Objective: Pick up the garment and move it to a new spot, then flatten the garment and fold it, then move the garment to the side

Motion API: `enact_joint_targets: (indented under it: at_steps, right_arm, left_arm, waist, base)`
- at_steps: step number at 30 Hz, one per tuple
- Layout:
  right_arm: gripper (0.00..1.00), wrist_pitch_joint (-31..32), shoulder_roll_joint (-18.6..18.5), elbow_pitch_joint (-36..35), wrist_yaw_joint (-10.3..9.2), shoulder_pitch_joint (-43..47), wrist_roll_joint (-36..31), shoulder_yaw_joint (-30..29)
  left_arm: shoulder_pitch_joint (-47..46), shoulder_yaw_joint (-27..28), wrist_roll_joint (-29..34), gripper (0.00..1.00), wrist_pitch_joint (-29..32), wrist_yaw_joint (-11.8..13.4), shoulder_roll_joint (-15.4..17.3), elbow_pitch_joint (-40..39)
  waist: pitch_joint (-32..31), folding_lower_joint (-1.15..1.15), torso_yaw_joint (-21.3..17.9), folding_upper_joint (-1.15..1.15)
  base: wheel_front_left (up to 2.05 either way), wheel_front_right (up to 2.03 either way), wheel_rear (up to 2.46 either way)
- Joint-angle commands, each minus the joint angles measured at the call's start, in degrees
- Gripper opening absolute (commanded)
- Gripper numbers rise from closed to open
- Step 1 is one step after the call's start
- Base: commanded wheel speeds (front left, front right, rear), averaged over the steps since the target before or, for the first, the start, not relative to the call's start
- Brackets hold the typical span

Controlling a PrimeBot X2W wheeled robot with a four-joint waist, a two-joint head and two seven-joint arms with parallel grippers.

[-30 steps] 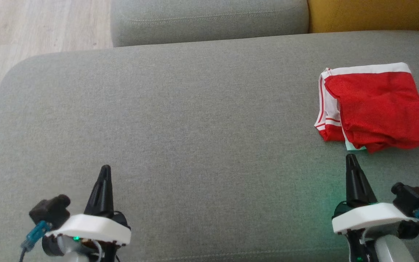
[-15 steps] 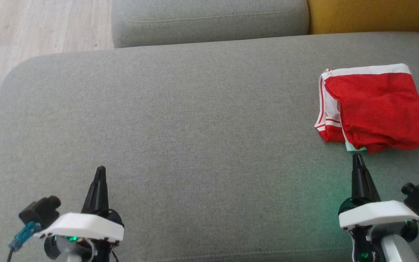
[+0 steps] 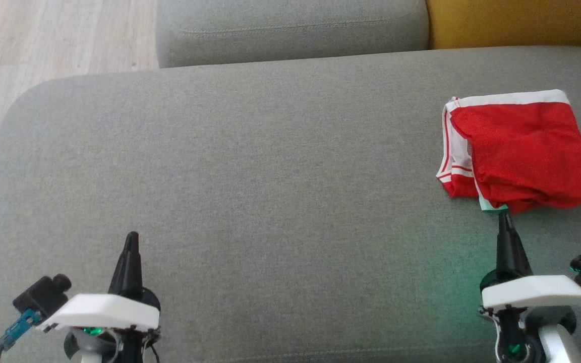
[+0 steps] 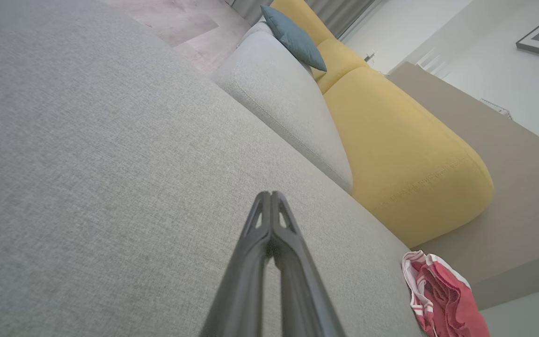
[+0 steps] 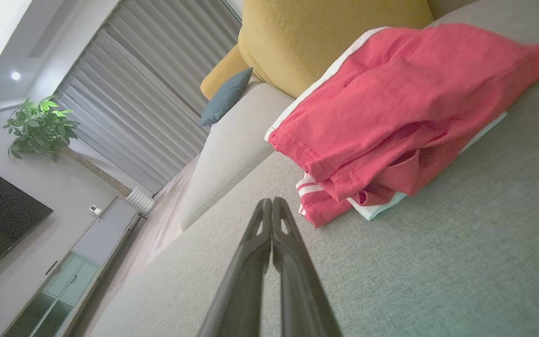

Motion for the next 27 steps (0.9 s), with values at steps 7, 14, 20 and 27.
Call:
enact_joint_targets:
  at_steps: [7,14,20,27]
  right_arm:
    - [0.0,1.3,-0.9,-2.3,-0.02,-2.5,5.4,-0.2]
    - [0.0,2.4,-0.9,-2.5,-0.02,-2.6,9.9,-0.7]
    - [0.0,3.4,-0.9,-2.7,-0.02,-2.7,13.8,-1.1]
    - [0.0,4.4,-1.0,-2.8,-0.03,-2.7,17.6,-1.5]
  left_arm:
    - [-3.7,2.0,-4.9,0.0,1.2,-0.9,0.7,-1.4]
    - [-4.0,2.7,-9.2,0.0,2.4,-1.1,0.7,-1.2]
    - [-4.2,3.4,-12.9,0.0,3.4,-1.4,0.8,-1.0]
    - [-4.5,4.0,-16.5,0.0,4.5,-1.6,0.8,-0.8]
  waist:
    - [-0.1,0.0,0.0,0.0]
    - [-0.3,0.0,0.1,0.0]
    - [-0.4,0.0,0.1,0.0]
    - [-0.5,0.0,0.2,0.0]
  base:
    - [0.0,0.0,0.0]
    - [0.0,0.0,0.0]
    - [0.0,0.0,0.0]
    - [0.0,0.0,0.0]
